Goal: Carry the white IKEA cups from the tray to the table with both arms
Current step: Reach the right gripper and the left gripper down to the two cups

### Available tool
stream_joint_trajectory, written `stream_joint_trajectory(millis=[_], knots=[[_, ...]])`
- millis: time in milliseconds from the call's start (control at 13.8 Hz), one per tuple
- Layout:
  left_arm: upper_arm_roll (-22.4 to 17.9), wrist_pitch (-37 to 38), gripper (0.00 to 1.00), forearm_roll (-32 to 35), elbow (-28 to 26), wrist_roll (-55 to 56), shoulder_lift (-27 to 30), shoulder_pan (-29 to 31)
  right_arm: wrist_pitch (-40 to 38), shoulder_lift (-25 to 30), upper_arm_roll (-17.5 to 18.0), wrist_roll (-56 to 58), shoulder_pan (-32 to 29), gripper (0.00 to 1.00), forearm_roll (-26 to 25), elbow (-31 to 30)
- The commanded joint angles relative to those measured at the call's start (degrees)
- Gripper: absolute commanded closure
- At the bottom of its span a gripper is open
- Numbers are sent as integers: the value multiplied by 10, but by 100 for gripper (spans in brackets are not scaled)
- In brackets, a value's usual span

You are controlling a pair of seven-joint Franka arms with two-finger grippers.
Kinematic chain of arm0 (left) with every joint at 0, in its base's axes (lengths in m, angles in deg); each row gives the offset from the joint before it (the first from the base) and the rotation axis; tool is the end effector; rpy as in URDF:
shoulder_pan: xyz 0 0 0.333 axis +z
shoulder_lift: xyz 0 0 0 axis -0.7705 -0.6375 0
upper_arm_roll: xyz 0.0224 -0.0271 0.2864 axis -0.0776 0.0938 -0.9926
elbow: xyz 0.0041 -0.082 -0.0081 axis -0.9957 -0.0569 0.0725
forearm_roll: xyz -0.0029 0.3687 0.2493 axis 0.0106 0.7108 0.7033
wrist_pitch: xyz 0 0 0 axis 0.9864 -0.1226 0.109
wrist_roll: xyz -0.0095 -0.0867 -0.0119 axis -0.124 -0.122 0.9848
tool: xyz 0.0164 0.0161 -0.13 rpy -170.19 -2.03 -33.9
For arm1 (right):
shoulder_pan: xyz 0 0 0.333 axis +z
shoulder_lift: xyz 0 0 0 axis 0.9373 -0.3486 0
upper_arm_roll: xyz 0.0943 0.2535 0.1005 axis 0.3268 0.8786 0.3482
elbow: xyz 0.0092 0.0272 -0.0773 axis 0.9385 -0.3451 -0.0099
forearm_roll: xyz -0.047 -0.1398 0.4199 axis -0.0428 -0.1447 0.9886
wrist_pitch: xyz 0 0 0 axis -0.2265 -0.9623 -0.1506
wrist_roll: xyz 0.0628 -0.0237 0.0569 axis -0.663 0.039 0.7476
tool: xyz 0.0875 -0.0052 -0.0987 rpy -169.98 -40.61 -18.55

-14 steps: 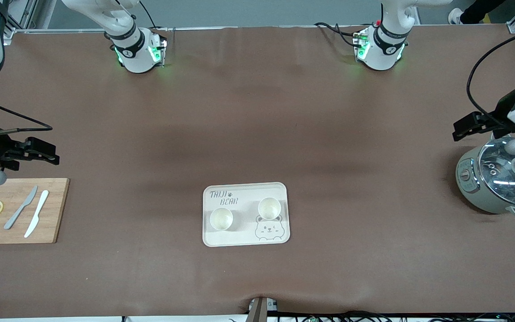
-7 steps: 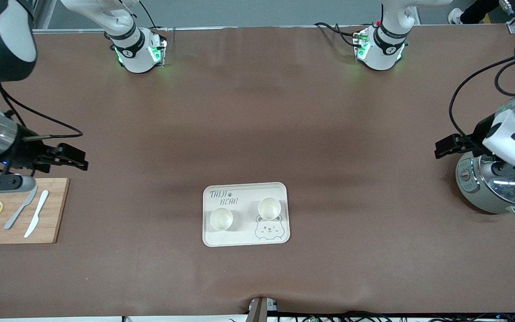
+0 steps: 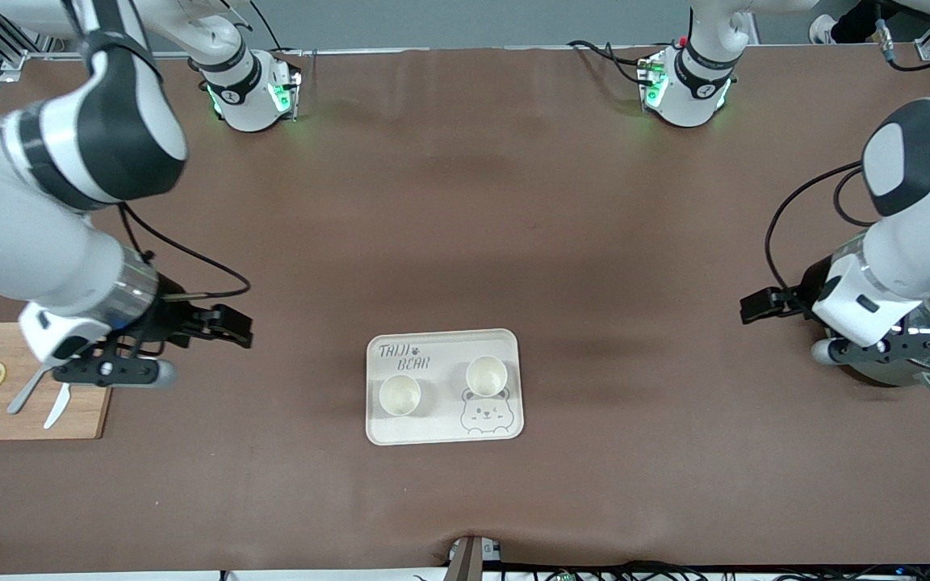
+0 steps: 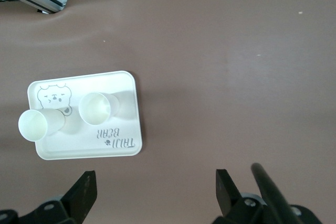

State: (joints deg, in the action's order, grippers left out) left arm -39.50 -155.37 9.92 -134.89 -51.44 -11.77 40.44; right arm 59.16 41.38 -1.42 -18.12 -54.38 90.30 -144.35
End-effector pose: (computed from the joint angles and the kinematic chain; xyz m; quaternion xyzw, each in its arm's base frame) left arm 0.6963 -0.0982 0.4307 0.9984 0.0470 -0.0075 0.0314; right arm 0.7233 0.2031 0.4750 -0.9969 0.0246 -0.0280 0.0695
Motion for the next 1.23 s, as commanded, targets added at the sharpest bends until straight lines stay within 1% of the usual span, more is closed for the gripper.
stream_joint_trajectory(millis=[0,362,651,868,1157], knots=[[1,-31,0,-13,11,39,-27,-17,26,-19,-3,-15,16,0,4,1],[1,-101,0,-13,17,131,-69,-65,62,-65,-4,-16,31,0,0,1],[-1,-134,0,-12,54,216,-125,-106,115,-100,-4,-19,56,0,-2,0],[-5,-176,0,-7,70,278,-165,-140,169,-138,-5,-19,72,0,-2,-1],[-10,-226,0,-4,71,336,-190,-182,202,-168,-5,-19,80,0,-2,-1]])
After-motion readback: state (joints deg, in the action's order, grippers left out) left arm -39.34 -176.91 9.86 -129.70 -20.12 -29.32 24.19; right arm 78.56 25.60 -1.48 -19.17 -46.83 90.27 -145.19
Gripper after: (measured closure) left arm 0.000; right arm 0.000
